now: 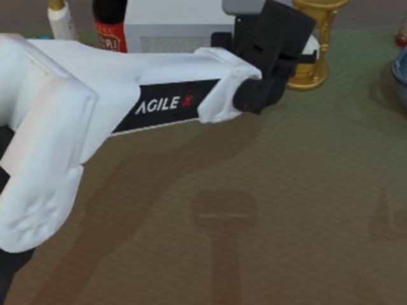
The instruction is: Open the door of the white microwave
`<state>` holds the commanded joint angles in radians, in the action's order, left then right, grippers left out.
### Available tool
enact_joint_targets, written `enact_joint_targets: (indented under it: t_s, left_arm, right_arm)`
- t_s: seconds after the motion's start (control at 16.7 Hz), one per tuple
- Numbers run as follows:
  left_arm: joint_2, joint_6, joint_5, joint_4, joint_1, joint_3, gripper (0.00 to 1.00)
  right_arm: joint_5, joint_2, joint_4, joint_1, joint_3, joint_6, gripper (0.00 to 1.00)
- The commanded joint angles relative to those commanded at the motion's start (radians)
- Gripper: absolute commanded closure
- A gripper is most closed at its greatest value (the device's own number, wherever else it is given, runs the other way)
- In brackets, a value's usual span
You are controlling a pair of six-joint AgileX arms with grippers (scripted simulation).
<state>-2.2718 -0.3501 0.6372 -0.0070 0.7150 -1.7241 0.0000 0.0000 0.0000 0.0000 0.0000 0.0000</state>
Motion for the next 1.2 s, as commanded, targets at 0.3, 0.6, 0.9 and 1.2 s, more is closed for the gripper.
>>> enact_joint_targets:
  t_s: [0.3, 0.6, 0.9, 1.2]
  left_arm:
    - [0.0, -0.019, -0.019, -0.065, 0.057, -0.027, 1.0]
    - [-0.104, -0.088, -0.09, -0.372, 0.036, -0.286, 1.0]
    - [-0.216, -0.174, -0.194, -0.798, 0.003, -0.611, 1.0]
    - [-0.292, -0.242, -0.289, -1.126, -0.029, -0.861, 1.0]
  right_arm:
    - [0.0, 0.0, 0.0, 0.0, 0.0, 0.0, 0.0]
    - [0.0, 0.0, 0.0, 0.0, 0.0, 0.0, 0.0]
    - [0.0, 0.0, 0.0, 0.0, 0.0, 0.0, 0.0]
    - [0.0, 0.0, 0.0, 0.0, 0.0, 0.0, 0.0]
